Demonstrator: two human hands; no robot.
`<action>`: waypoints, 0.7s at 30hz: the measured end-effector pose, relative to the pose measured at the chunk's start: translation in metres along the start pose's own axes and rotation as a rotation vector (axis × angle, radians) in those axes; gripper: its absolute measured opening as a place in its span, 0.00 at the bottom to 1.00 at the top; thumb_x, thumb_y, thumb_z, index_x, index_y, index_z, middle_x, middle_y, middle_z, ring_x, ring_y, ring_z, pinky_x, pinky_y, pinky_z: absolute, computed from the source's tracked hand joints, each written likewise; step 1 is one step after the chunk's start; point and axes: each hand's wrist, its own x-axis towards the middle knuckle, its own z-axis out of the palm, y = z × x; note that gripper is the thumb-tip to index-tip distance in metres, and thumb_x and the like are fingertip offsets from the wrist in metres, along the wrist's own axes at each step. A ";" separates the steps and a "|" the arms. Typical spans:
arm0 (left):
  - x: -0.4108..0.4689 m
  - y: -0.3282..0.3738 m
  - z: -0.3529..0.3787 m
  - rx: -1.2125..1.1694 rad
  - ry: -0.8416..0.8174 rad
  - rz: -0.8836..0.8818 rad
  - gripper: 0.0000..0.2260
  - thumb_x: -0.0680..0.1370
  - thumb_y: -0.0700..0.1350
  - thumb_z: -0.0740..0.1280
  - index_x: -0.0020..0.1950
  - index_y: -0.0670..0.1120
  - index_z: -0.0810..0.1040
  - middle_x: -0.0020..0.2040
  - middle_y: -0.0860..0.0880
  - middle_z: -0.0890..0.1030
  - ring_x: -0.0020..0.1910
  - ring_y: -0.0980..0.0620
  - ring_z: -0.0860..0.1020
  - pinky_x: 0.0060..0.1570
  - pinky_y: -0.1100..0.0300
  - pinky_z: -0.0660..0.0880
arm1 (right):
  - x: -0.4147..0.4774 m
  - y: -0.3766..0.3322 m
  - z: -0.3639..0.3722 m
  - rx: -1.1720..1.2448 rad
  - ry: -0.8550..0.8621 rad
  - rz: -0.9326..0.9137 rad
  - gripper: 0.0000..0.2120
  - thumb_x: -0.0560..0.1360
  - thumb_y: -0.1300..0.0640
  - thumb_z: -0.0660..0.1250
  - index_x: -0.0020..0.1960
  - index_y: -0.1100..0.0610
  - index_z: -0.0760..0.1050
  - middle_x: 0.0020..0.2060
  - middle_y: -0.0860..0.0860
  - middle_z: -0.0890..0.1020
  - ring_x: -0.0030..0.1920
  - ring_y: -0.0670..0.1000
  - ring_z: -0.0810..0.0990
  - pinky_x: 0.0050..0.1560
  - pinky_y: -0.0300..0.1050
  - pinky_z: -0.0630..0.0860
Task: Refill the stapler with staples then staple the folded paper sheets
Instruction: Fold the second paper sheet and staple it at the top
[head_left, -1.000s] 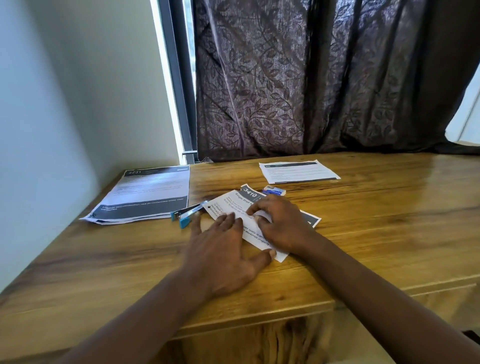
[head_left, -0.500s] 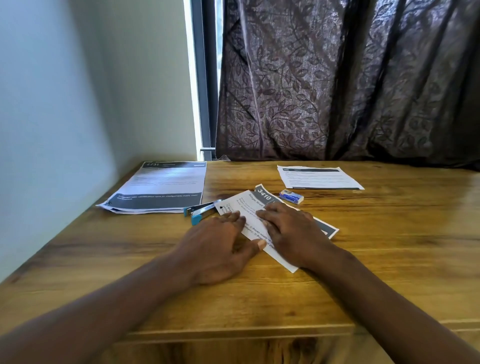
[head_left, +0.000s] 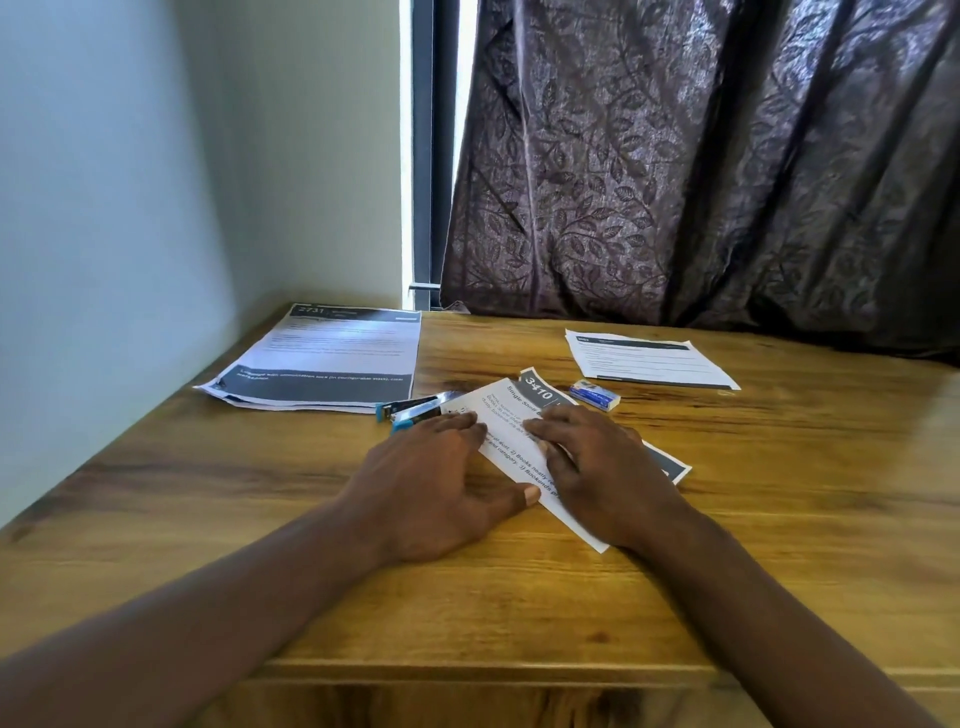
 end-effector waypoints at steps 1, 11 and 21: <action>0.000 0.000 0.000 0.007 0.015 0.002 0.45 0.72 0.78 0.56 0.82 0.51 0.61 0.83 0.54 0.59 0.81 0.55 0.59 0.77 0.52 0.62 | -0.001 -0.001 -0.001 -0.012 0.008 0.001 0.20 0.84 0.48 0.56 0.76 0.45 0.68 0.74 0.44 0.68 0.73 0.47 0.65 0.74 0.51 0.61; -0.003 0.001 -0.003 0.136 0.108 0.055 0.39 0.73 0.77 0.52 0.77 0.56 0.68 0.78 0.54 0.68 0.77 0.49 0.64 0.73 0.48 0.66 | -0.002 0.003 -0.004 -0.313 0.104 0.453 0.36 0.78 0.29 0.47 0.74 0.53 0.65 0.69 0.57 0.71 0.69 0.58 0.68 0.67 0.58 0.66; 0.002 -0.016 0.000 -0.041 0.217 0.094 0.26 0.75 0.70 0.62 0.68 0.59 0.75 0.70 0.58 0.75 0.70 0.53 0.70 0.66 0.52 0.71 | 0.000 0.012 -0.005 -0.237 0.240 0.340 0.26 0.78 0.31 0.53 0.61 0.50 0.74 0.58 0.50 0.77 0.59 0.53 0.74 0.62 0.55 0.70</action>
